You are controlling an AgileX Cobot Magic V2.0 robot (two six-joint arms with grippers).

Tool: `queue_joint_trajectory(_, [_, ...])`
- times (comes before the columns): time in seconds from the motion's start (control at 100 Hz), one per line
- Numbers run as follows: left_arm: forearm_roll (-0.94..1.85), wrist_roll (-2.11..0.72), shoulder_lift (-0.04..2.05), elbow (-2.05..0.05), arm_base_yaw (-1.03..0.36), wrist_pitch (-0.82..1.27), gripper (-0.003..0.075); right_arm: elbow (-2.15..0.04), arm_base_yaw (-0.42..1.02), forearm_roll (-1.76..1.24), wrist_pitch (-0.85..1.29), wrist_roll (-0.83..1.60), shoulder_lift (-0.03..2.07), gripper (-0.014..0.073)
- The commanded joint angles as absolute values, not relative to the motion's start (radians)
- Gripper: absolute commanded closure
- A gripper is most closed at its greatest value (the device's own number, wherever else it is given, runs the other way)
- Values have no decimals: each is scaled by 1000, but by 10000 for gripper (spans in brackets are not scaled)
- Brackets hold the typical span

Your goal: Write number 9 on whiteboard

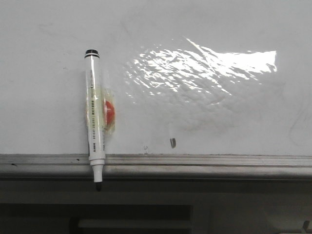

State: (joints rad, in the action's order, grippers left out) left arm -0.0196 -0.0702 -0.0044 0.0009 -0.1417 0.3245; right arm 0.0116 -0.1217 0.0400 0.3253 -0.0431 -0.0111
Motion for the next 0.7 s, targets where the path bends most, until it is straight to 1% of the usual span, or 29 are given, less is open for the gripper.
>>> queue_joint_trajectory(0.0, [-17,-62,-31,19,-150,252,741,40,-119,44,310,-35,-25,655])
queue_joint_trajectory(0.28, [-17,-62,-31,19,-150,252,741,40,-119,63,283,-35,-25,655])
queue_joint_trajectory(0.46, [-20,-62,-31,19,-150,215,741,40,-119,58,128,-35,-25,655])
queue_joint_trajectory(0.53, [88,-57,-31,19,-150,136,741,40,-119,-36,60,-76,-25,655])
queue_joint_trajectory(0.61, [355,-57,-31,19,-150,23,741,40,-119,-217,10,-136,-25,655])
queue_joint_trajectory(0.69, [535,-57,-31,19,-150,-51,741,40,-119,-328,0,-140,-25,655])
